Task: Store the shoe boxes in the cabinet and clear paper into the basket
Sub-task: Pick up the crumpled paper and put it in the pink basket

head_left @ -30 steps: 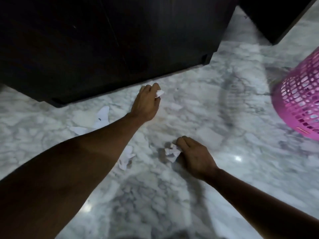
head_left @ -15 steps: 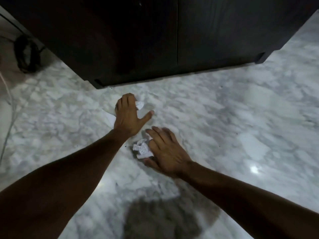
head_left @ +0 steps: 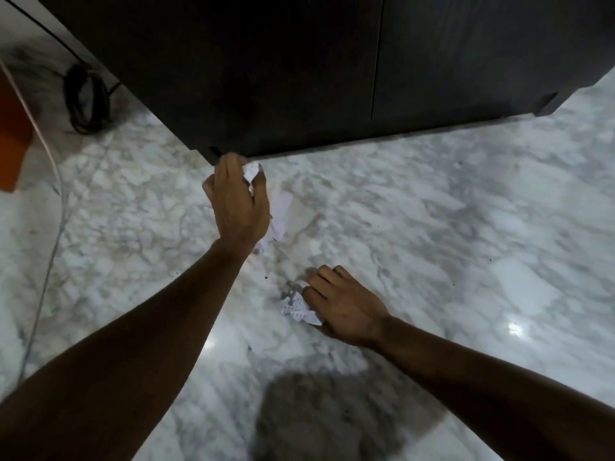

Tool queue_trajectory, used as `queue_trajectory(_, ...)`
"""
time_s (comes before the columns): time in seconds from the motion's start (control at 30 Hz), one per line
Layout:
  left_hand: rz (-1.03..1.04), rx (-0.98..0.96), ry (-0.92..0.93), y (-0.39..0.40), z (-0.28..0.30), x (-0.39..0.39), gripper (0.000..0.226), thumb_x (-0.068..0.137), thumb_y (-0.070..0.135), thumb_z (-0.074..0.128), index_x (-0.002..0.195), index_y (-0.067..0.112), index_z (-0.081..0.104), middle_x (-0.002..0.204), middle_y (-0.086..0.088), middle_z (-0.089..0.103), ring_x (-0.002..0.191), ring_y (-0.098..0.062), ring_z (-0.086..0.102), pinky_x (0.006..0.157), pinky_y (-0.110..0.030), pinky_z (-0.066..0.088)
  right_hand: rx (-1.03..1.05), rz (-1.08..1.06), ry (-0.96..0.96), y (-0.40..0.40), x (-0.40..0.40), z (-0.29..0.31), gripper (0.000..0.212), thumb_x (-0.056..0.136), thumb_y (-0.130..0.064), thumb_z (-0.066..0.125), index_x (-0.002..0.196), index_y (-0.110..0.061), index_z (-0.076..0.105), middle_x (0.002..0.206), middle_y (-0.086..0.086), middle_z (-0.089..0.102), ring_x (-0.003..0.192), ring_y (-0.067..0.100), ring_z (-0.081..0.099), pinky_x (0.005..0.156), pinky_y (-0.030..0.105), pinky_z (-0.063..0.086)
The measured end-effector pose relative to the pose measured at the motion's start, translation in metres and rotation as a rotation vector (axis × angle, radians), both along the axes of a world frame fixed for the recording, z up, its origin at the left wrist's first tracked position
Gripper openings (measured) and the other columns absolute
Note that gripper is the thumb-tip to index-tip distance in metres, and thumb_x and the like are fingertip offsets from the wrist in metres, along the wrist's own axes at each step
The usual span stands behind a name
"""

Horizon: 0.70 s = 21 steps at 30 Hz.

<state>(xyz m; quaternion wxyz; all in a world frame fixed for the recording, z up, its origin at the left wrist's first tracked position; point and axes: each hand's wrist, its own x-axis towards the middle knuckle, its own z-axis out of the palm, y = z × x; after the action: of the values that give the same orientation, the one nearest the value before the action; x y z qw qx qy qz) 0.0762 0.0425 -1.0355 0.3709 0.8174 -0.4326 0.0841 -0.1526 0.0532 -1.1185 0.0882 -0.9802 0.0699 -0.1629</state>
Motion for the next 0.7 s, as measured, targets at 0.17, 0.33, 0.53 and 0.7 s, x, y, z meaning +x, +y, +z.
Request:
queue_trajectory(0.17, 0.154, 0.166, 0.107, 0.038, -0.008, 0.012, 0.052, 0.094, 0.052, 0.058, 0.122, 0.008, 0.055, 0.118, -0.008, 0.063, 0.114, -0.029, 0.057, 0.099, -0.055, 0.047, 0.073, 0.000, -0.057, 0.000, 0.001, -0.004, 0.030, 0.086, -0.032, 0.074, 0.102, -0.009, 0.065, 0.099, 0.009, 0.063, 0.088, 0.029, 0.054, 0.072, 0.039, 0.043)
queue_trajectory(0.33, 0.010, 0.401, 0.118, 0.070, -0.053, 0.009, 0.093, 0.069, 0.074, 0.075, 0.132, 0.011, 0.049, 0.127, -0.006, 0.061, 0.120, -0.028, 0.057, 0.103, -0.051, 0.045, 0.113, -0.008, -0.115, 0.000, 0.003, -0.002, 0.018, 0.083, -0.025, 0.073, 0.089, -0.013, 0.062, 0.087, 0.005, 0.059, 0.080, 0.026, 0.050, 0.067, 0.038, 0.044)
queue_trajectory(0.53, -0.079, 0.276, 0.058, 0.061, -0.061, -0.016, 0.054, 0.087, 0.044, 0.073, 0.135, 0.025, 0.057, 0.127, 0.007, 0.064, 0.117, -0.020, 0.054, 0.094, -0.041, 0.047, 0.130, -0.015, -0.090, 0.001, 0.004, -0.003, 0.020, 0.087, -0.032, 0.069, 0.086, -0.014, 0.060, 0.086, 0.003, 0.058, 0.081, 0.025, 0.050, 0.070, 0.036, 0.041)
queue_trajectory(0.7, -0.183, 0.242, -0.036, 0.056, -0.065, -0.013, 0.029, 0.088, 0.021, 0.065, 0.117, 0.021, 0.069, 0.114, 0.003, 0.066, 0.097, -0.025, 0.052, 0.078, -0.039, 0.048, 0.161, -0.032, -0.073, -0.001, 0.005, -0.003, 0.019, 0.083, -0.028, 0.074, 0.090, -0.013, 0.063, 0.087, 0.002, 0.059, 0.081, 0.023, 0.050, 0.071, 0.034, 0.040)
